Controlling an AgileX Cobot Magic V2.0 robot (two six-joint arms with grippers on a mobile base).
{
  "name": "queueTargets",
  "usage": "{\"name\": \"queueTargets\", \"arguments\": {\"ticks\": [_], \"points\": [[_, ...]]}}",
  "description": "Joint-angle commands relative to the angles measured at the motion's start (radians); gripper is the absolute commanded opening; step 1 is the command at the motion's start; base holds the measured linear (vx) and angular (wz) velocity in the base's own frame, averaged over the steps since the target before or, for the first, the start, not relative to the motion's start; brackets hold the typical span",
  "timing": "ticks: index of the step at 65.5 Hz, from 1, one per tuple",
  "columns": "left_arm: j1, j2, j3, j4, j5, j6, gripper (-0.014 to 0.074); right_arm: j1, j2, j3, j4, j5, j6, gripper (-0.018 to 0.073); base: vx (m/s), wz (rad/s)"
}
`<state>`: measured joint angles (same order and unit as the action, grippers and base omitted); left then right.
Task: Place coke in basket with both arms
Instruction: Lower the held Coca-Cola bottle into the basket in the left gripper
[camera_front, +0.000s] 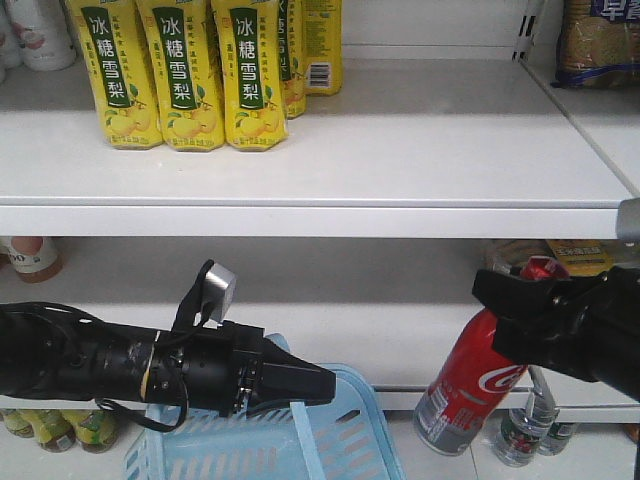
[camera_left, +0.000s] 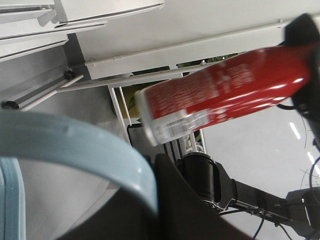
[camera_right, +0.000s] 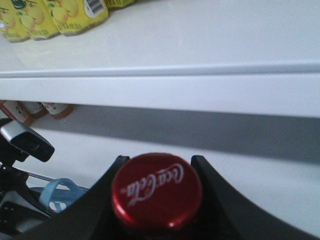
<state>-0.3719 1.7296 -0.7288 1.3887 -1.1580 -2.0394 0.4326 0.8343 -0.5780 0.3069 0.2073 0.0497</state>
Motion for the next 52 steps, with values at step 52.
{"name": "queueTargets", "arguments": {"ticks": [52], "points": [[-0.004,-0.042,-0.018,-0.059,-0.22,0.002,-0.0006,0.12,0.447,-0.017,0.336,-0.207,-0.005,-0.0001,0.0,0.0]]}}
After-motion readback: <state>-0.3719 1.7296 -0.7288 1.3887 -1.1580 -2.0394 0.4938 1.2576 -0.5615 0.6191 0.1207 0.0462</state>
